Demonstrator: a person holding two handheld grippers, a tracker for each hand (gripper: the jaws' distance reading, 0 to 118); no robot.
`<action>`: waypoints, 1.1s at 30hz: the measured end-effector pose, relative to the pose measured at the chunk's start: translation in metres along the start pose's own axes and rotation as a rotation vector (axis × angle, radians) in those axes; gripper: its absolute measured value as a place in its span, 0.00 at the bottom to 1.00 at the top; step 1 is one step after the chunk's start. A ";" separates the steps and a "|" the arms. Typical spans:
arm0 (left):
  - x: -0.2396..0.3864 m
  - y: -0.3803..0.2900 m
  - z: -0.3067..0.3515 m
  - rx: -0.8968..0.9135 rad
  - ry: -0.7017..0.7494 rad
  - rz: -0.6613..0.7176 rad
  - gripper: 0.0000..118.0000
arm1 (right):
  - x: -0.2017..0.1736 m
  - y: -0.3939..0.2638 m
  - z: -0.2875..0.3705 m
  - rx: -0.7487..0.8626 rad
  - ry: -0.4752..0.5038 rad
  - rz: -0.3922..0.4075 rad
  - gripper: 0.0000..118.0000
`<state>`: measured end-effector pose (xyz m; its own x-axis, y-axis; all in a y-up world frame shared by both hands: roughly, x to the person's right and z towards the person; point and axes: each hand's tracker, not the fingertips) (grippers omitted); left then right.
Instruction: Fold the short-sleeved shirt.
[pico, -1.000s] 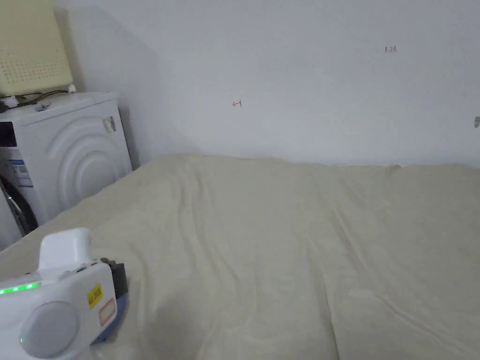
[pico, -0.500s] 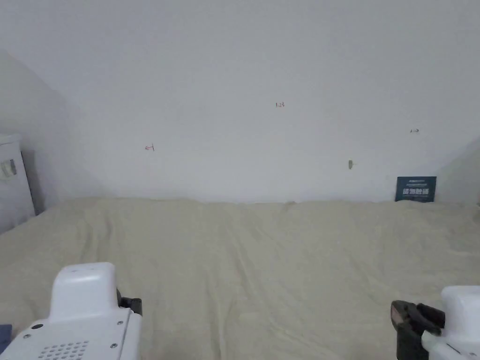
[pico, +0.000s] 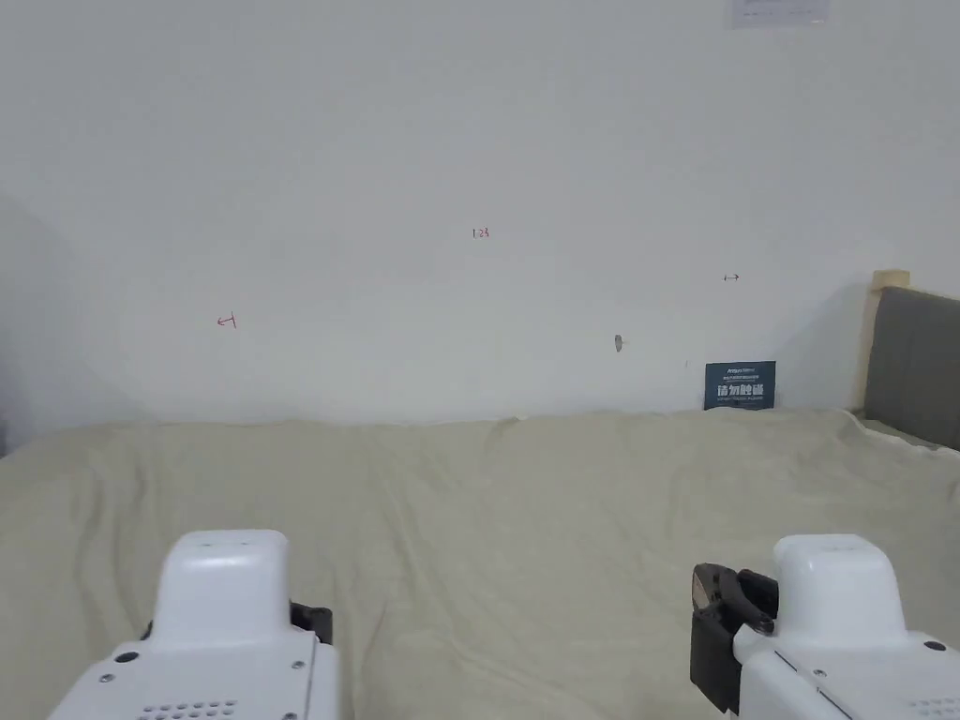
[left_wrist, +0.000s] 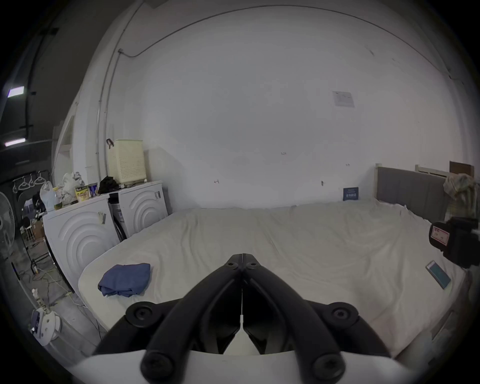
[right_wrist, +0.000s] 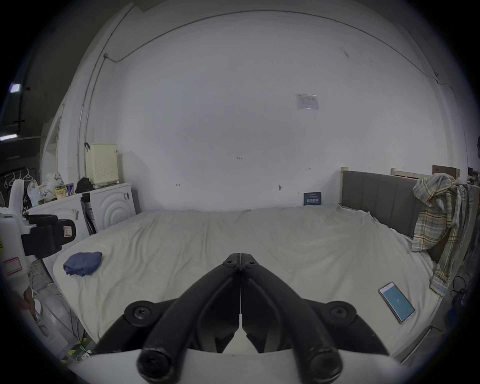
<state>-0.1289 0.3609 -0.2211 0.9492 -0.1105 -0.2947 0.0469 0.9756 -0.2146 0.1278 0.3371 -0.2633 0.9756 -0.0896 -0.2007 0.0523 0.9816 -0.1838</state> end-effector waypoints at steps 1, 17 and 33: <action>0.003 -0.002 0.000 -0.003 -0.001 0.005 0.00 | -0.002 -0.001 0.002 0.000 0.002 0.001 0.00; -0.010 -0.003 0.010 0.003 -0.003 0.083 0.98 | -0.011 0.010 0.009 -0.082 0.019 -0.105 0.76; -0.012 -0.005 0.003 -0.023 -0.011 0.075 0.98 | -0.013 0.015 0.005 -0.157 -0.052 -0.158 0.76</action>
<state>-0.1398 0.3580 -0.2133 0.9532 -0.0351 -0.3002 -0.0313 0.9764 -0.2135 0.1174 0.3540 -0.2586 0.9676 -0.2277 -0.1088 0.1757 0.9173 -0.3572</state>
